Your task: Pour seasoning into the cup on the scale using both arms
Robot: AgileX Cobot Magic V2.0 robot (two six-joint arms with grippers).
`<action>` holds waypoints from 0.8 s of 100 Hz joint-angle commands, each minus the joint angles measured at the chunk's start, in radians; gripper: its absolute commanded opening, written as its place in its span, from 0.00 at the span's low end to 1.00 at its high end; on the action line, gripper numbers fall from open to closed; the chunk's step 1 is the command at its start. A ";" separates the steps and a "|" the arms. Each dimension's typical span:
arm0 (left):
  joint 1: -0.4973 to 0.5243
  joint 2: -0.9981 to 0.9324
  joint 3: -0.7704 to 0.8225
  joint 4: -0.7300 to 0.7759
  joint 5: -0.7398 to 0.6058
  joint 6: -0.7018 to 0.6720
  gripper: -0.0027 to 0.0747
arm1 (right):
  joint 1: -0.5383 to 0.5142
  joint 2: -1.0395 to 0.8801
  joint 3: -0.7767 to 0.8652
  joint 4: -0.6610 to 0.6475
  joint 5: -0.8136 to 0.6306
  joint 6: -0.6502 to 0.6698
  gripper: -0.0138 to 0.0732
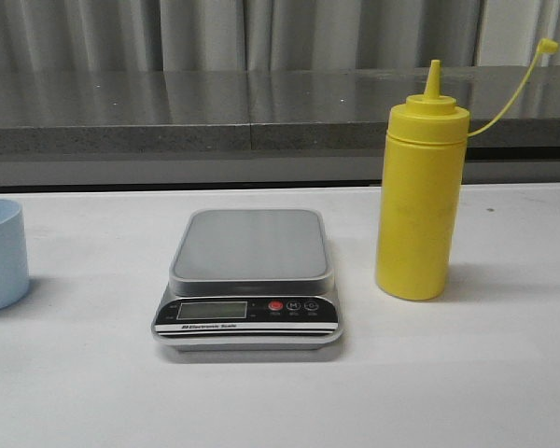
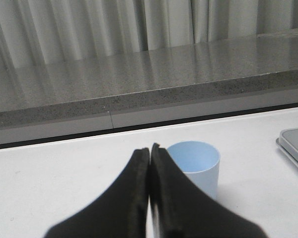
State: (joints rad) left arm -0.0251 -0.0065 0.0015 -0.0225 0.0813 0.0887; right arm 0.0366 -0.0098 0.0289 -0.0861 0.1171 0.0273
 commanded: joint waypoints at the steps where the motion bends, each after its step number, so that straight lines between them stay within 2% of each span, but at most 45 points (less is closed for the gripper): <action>1: 0.002 -0.032 0.008 -0.003 -0.081 -0.007 0.01 | -0.007 -0.014 0.000 -0.003 -0.082 -0.007 0.08; 32: 0.002 -0.032 0.001 -0.007 -0.081 -0.007 0.01 | -0.007 -0.014 0.000 -0.003 -0.082 -0.007 0.08; 51: 0.002 -0.012 -0.070 -0.040 -0.057 -0.007 0.01 | -0.007 -0.014 0.000 -0.003 -0.082 -0.007 0.08; 65: 0.002 0.084 -0.161 -0.047 -0.022 -0.007 0.01 | -0.007 -0.014 0.000 -0.003 -0.082 -0.007 0.08; 80: 0.002 0.290 -0.288 -0.054 -0.005 -0.007 0.01 | -0.007 -0.014 0.000 -0.003 -0.082 -0.007 0.08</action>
State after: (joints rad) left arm -0.0251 0.1577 -0.1896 -0.0608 0.1362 0.0887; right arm 0.0366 -0.0098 0.0289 -0.0861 0.1171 0.0273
